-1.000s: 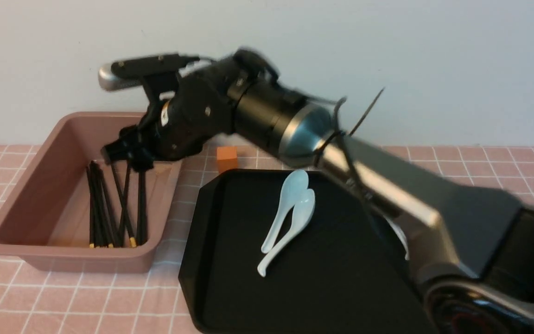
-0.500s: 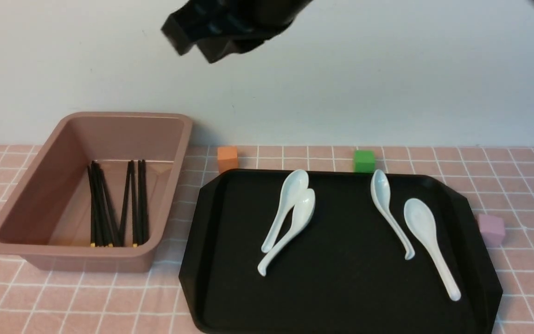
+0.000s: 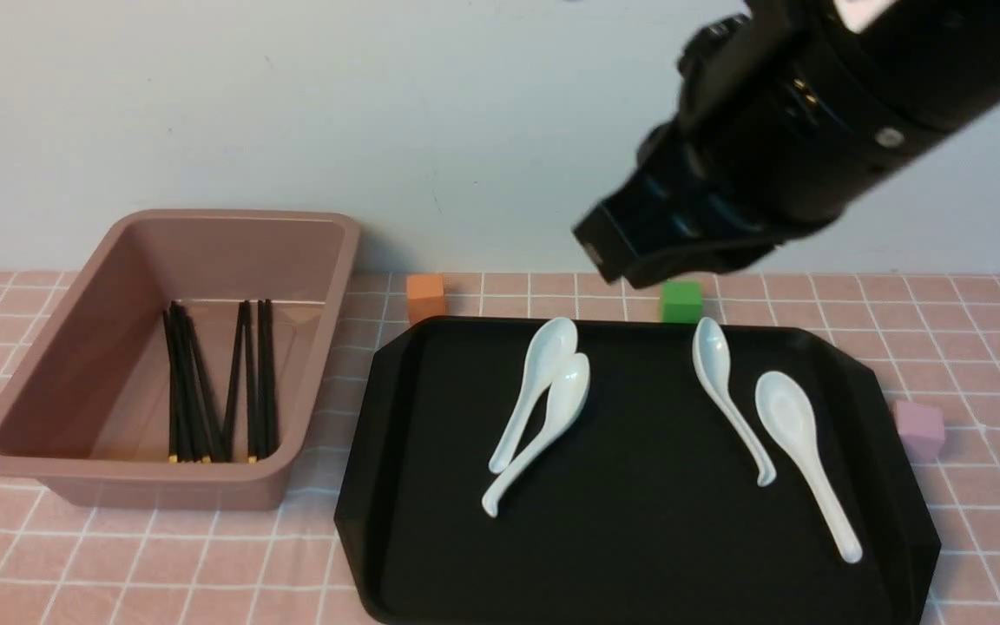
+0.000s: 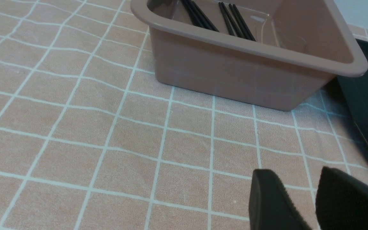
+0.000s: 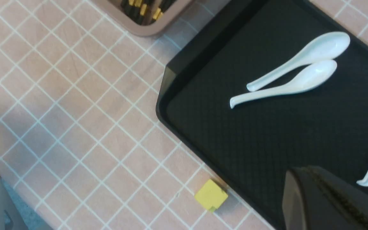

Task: On pink tablecloth take chopsticks from black tray and put them in box.

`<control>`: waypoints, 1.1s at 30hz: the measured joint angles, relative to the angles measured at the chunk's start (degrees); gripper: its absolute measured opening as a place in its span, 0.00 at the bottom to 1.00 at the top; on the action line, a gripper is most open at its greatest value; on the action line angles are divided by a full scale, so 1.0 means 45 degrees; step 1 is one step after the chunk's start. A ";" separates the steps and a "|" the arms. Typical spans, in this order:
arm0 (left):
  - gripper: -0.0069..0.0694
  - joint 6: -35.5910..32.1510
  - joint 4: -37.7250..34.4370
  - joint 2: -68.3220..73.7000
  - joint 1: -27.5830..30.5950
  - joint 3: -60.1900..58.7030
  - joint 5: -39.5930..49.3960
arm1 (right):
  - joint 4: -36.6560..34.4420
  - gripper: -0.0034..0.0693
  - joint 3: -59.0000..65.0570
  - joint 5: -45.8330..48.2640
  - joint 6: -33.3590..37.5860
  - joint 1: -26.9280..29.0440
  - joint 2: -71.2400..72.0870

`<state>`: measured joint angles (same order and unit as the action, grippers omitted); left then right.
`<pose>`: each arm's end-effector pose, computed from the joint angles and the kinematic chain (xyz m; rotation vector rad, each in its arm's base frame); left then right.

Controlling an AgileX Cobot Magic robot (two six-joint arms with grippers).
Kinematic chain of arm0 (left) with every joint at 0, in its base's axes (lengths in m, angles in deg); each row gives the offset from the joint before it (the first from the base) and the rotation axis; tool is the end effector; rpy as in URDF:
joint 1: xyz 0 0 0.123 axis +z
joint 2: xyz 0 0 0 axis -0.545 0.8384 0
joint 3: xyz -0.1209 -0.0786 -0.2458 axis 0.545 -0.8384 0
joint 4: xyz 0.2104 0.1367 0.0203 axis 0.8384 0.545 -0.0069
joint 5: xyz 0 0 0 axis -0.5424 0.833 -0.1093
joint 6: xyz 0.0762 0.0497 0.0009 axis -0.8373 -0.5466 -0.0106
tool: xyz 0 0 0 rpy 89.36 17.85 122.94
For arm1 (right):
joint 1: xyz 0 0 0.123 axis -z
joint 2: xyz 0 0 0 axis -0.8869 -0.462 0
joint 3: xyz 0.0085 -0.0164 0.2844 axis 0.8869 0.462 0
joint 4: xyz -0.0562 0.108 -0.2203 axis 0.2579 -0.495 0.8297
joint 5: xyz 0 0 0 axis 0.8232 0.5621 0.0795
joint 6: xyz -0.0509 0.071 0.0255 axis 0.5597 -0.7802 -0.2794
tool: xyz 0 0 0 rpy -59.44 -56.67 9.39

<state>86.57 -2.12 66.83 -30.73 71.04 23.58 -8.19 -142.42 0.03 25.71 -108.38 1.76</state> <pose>0.0523 -0.0031 0.1686 -0.2626 1.8813 -0.2147 0.2038 0.2103 0.4431 -0.8098 2.3967 0.3942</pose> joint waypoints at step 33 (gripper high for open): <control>0.40 0.0000 0.0000 0.0000 0.0000 0.0000 0.0000 | -0.0483 0.03 1.8721 -0.9397 0.3077 0.7262 1.5159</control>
<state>86.57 -2.12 66.83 -30.73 71.04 23.58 -10.36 -58.18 -42.25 39.55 -75.70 69.98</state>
